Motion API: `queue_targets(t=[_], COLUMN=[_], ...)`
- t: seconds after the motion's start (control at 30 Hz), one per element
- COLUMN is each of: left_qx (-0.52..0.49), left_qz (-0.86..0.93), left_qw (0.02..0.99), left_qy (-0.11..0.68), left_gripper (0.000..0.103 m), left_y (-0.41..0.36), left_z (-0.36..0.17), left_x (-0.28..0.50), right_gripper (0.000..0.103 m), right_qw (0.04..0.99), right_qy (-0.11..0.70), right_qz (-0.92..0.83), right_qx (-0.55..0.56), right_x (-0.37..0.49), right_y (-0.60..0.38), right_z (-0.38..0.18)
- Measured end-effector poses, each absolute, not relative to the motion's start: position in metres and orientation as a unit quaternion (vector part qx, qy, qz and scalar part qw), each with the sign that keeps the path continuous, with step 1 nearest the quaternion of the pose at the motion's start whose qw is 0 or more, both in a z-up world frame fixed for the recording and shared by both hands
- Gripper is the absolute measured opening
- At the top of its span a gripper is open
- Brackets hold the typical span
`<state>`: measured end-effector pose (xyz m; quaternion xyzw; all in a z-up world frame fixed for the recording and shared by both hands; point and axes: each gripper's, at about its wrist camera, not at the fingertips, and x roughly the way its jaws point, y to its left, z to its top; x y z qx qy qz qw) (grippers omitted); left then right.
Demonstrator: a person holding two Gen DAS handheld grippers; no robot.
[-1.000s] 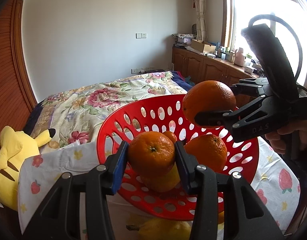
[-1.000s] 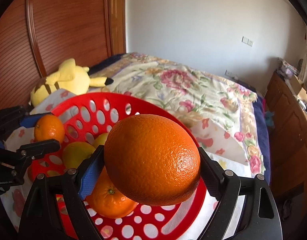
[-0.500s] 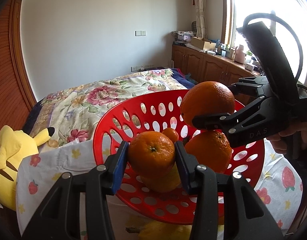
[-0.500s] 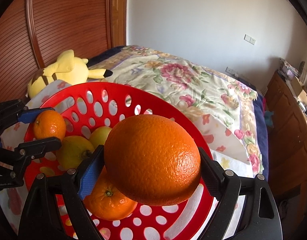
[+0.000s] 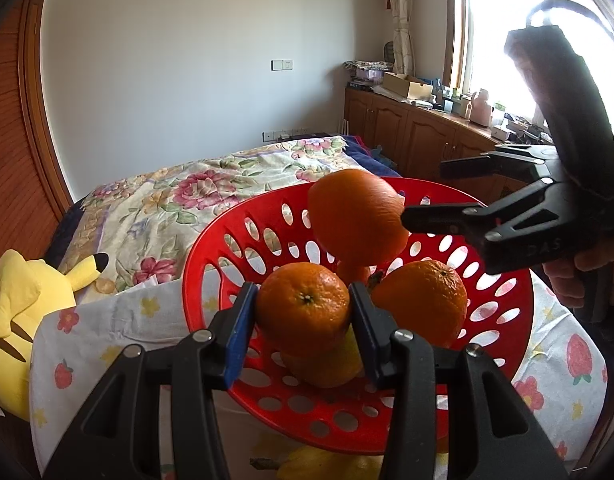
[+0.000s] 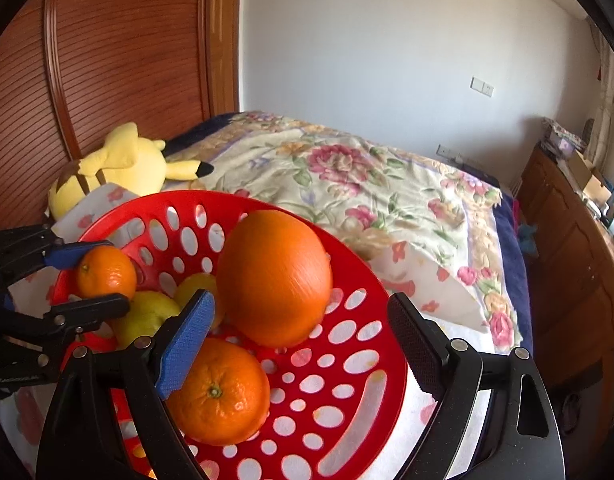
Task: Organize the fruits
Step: 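Open the right tool over the basket while the left tool releases the mandarin, then move both open tools back toward the fruit left on the cloth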
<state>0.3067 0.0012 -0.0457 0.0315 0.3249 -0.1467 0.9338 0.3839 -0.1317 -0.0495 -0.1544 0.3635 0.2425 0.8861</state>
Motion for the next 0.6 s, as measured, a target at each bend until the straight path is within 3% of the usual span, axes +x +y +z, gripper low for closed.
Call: queue_targets(t=[0.6], left_qx=[0.029], left_qz=[-0.127], left_qw=[0.941], left_qy=[0.311], left_gripper=[0.055], left_y=[0.006], left_z=[-0.029], left_x=[0.294], right_gripper=[0.09], right_qw=[0.898], right_qy=[0.345], right_qz=[0.244], right_qx=[-0.121], right_x=[0.349], right_y=[-0.153], right_z=[-0.044])
